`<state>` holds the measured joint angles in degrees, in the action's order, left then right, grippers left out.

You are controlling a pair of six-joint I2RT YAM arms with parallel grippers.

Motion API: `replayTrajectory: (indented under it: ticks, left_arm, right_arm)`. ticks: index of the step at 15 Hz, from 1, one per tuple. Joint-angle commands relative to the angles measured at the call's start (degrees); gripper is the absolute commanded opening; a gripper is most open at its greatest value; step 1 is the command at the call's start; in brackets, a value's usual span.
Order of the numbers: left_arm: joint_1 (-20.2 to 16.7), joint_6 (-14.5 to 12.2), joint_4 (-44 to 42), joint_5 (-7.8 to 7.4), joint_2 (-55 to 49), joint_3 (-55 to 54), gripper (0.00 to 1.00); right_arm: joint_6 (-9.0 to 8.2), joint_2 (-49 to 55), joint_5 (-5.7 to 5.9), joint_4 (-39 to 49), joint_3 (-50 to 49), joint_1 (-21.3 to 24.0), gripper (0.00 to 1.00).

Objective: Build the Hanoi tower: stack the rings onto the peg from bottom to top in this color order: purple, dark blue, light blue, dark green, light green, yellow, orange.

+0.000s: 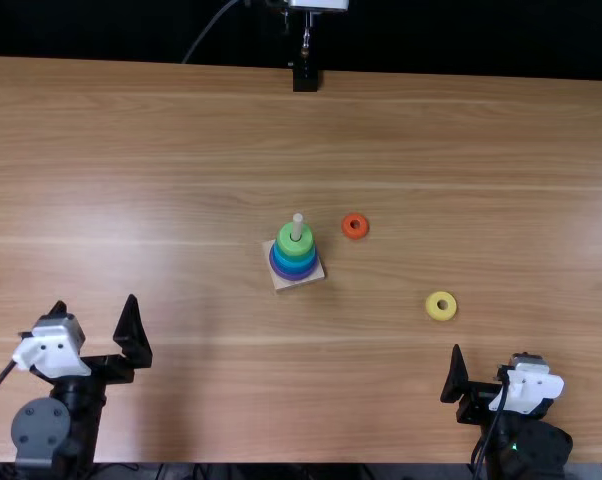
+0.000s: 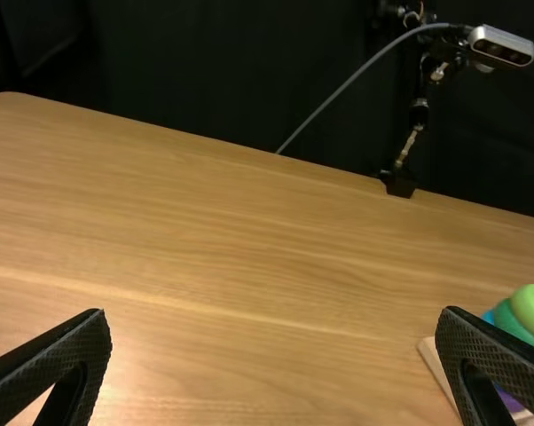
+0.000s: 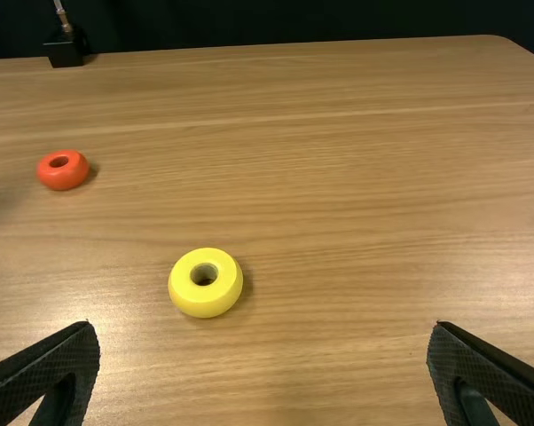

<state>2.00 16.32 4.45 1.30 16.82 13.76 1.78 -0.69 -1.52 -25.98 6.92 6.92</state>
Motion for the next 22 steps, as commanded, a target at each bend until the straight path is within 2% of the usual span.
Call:
replayTrajectory:
  ticks: [1, 6, 8, 10, 15, 16, 18, 19, 20, 21, 22]
  left_arm:
    - [-0.59, -0.5, -0.55, 0.18, -3.99, -3.92, 1.0]
    - [-0.68, -0.6, 0.09, -0.14, -13.57, -13.76, 1.0]
    - [-0.77, -0.81, 6.94, 0.18, -16.82, -13.76, 1.0]
    - [-1.38, -0.6, 14.33, -0.35, -16.82, -13.76, 1.0]
    - [-1.38, -0.6, 18.54, -1.09, -16.82, -13.76, 1.0]
    - [-1.3, -0.71, 20.23, -2.14, -16.82, -13.76, 1.0]
    - [-1.21, -1.02, 20.86, -6.36, -16.82, -13.76, 1.0]
    - [-1.21, -3.55, 20.86, -7.84, -16.82, -13.76, 1.0]
    - [-1.21, -8.2, 20.86, -8.58, -16.82, -13.76, 1.0]
    - [-1.3, -12.1, 21.08, -8.68, -16.82, -13.76, 1.0]
    - [-1.38, -13.47, 21.08, -8.58, -16.82, -13.76, 1.0]
  right_arm:
    - [-0.09, 0.69, -0.06, -3.41, -6.04, 0.47, 1.0]
    - [-0.09, 0.69, -0.06, -3.41, -6.04, 0.47, 1.0]
    - [-0.09, 0.69, -0.06, -3.41, -6.04, 0.47, 1.0]
    - [-0.09, 0.69, -0.06, -3.41, -6.04, 0.47, 1.0]
    - [-0.09, 0.69, -0.06, -3.41, -6.04, 0.38, 1.0]
    - [-0.09, 0.69, -0.06, -3.41, -6.04, 0.47, 1.0]
    - [-0.09, 0.69, -0.06, -3.41, -6.04, 0.47, 1.0]
    - [-0.09, 0.69, -0.06, -3.41, -6.04, 0.47, 1.0]
    - [-0.09, 0.69, -0.06, -3.41, -6.04, 0.47, 1.0]
    - [-0.09, 0.69, -0.06, -3.41, -6.04, 0.47, 1.0]
    - [-0.09, 0.69, -0.06, -3.41, -6.04, 0.47, 1.0]
